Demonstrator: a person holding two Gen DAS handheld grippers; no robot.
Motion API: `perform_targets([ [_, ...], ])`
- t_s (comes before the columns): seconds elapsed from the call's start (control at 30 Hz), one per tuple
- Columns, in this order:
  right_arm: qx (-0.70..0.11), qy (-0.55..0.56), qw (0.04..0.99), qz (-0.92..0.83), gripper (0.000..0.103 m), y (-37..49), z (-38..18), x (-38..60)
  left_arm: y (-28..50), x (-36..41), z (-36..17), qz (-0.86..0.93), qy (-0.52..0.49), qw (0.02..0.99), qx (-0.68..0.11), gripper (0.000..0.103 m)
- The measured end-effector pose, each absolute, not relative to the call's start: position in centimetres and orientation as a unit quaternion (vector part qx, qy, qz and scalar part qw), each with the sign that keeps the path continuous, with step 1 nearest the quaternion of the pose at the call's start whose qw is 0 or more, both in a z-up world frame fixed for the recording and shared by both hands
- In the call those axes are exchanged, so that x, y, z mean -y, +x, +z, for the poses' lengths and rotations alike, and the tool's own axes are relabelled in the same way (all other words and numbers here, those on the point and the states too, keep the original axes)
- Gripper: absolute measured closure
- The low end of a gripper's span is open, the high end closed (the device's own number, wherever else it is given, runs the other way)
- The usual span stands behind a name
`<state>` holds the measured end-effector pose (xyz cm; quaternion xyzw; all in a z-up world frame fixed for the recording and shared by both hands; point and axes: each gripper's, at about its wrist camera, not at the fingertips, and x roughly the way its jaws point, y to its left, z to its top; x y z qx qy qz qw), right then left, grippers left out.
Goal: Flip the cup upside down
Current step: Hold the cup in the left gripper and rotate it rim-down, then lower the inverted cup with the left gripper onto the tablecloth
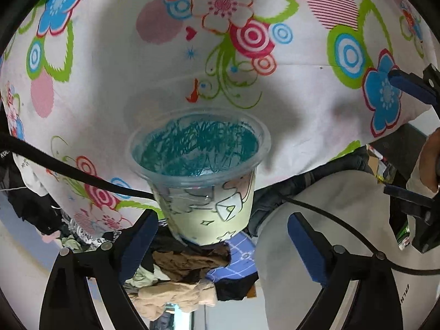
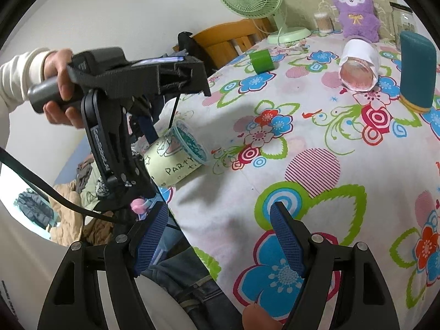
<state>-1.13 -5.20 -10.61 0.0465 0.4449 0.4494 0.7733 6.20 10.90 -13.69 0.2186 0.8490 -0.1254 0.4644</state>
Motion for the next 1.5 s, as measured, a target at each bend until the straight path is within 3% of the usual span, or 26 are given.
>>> perform_targets([
  [0.3, -0.448, 0.048, 0.775, 0.444, 0.024, -1.1, -10.6, 5.3, 6.4, -11.8, -14.2, -0.124, 0.208, 0.480, -0.843, 0.038],
  [0.53, -0.450, 0.047, 0.773, 0.445, 0.024, -0.8, -10.8, 5.2, 6.5, -11.8, -14.2, -0.129, 0.201, 0.475, -0.847, 0.039],
  [0.57, -0.450, 0.047, 0.773, 0.444, 0.024, -0.8, -10.9, 5.2, 6.6, -11.7, -14.3, -0.129, 0.200, 0.474, -0.848, 0.037],
  [0.63, -0.450, 0.049, 0.773, 0.443, 0.024, -0.7, -10.9, 5.4, 6.7, -11.5, -14.5, -0.130, 0.194, 0.470, -0.851, 0.024],
  [0.77, -0.451, 0.051, 0.774, 0.441, 0.024, -0.7, -11.0, 5.6, 7.2, -11.5, -14.6, -0.127, 0.192, 0.469, -0.853, 0.017],
  [0.87, -0.452, 0.055, 0.775, 0.439, 0.024, -0.6, -11.2, 5.9, 7.4, -11.5, -14.8, -0.117, 0.195, 0.476, -0.849, 0.024],
  [0.93, -0.451, 0.057, 0.775, 0.438, 0.024, -0.5, -11.2, 6.1, 7.3, -11.6, -15.1, -0.111, 0.203, 0.476, -0.849, 0.038],
  [1.17, -0.446, 0.064, 0.773, 0.446, 0.024, -0.2, -11.2, 5.9, 7.4, -11.2, -14.2, -0.099, 0.231, 0.454, -0.855, 0.040],
  [1.5, -0.436, 0.079, 0.770, 0.459, 0.024, -0.7, -11.6, 5.8, 8.3, -8.6, -15.1, -0.023, 0.347, 0.329, -0.878, 0.039],
])
